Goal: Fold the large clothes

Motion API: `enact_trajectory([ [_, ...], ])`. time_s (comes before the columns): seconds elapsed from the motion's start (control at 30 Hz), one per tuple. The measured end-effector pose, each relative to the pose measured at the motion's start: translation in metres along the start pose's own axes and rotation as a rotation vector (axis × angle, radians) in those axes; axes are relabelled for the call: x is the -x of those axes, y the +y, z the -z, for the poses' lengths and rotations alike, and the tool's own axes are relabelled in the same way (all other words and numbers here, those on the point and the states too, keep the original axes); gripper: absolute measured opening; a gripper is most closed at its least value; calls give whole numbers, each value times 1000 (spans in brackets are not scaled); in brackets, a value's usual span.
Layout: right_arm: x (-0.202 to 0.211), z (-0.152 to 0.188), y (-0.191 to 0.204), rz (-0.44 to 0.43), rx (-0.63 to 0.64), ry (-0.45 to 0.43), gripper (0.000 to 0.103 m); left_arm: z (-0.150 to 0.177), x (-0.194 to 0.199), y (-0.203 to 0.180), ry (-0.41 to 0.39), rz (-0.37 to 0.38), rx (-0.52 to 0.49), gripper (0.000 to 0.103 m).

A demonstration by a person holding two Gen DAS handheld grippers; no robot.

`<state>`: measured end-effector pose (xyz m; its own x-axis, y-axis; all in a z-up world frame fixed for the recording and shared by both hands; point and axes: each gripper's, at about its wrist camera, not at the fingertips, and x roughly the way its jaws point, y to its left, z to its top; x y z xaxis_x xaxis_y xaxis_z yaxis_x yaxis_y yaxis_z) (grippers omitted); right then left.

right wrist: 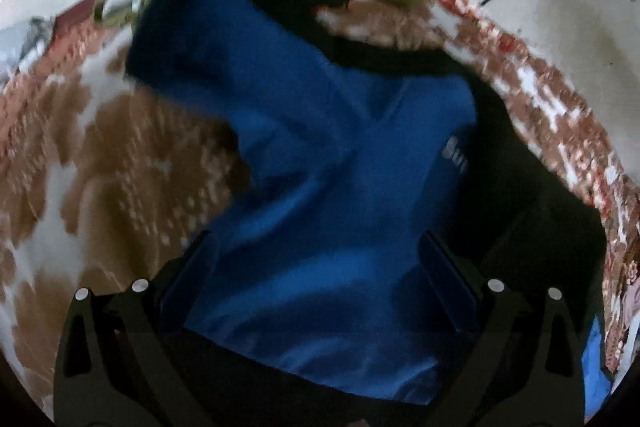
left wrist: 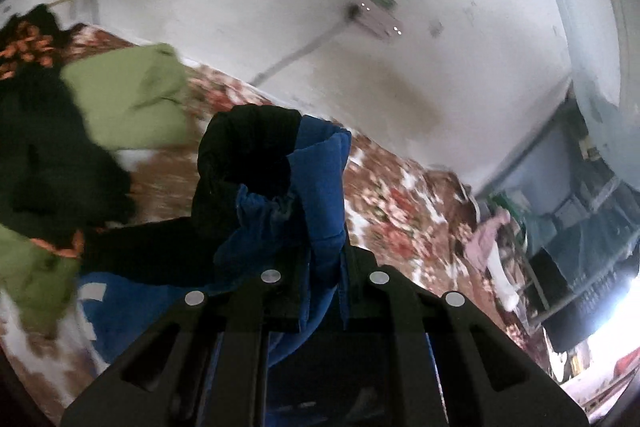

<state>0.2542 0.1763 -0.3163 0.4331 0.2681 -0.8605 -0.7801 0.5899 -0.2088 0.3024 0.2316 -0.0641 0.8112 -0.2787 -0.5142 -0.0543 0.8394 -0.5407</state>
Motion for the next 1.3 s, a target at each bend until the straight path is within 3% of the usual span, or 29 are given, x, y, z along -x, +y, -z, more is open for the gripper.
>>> enact_trajectory([
  [0.13,-10,9,4,-24,-15,-6,98,11,-52,-56,58,1,-64,10],
  [0.23,-14,9,6,-35,-34,-11,98,38,-92,-99,109,17,-131,10],
  [0.63,-13,21,2,-52,-113,16,98,145,-237,-170,327,-27,-294,10],
  [0.8,-4,25,-5,-80,-137,29,98,204,-282,-195,418,-90,-458,10],
  [0.93,7,28,-3,-92,-107,8,98,241,-301,-201,456,-168,-653,12],
  [1.03,16,33,-1,-98,-80,-4,98,264,-313,-204,521,-211,-743,25],
  [1.07,19,35,0,-103,-75,-5,98,271,-315,-205,541,-218,-755,41],
  [1.1,22,38,1,-104,-71,-5,98,278,-316,-206,561,-221,-762,64],
  [1.17,25,42,2,-105,-62,-2,98,290,-313,-211,584,-226,-776,84],
  [1.3,36,47,-5,-95,-55,-19,98,293,-290,-228,571,-237,-789,84],
])
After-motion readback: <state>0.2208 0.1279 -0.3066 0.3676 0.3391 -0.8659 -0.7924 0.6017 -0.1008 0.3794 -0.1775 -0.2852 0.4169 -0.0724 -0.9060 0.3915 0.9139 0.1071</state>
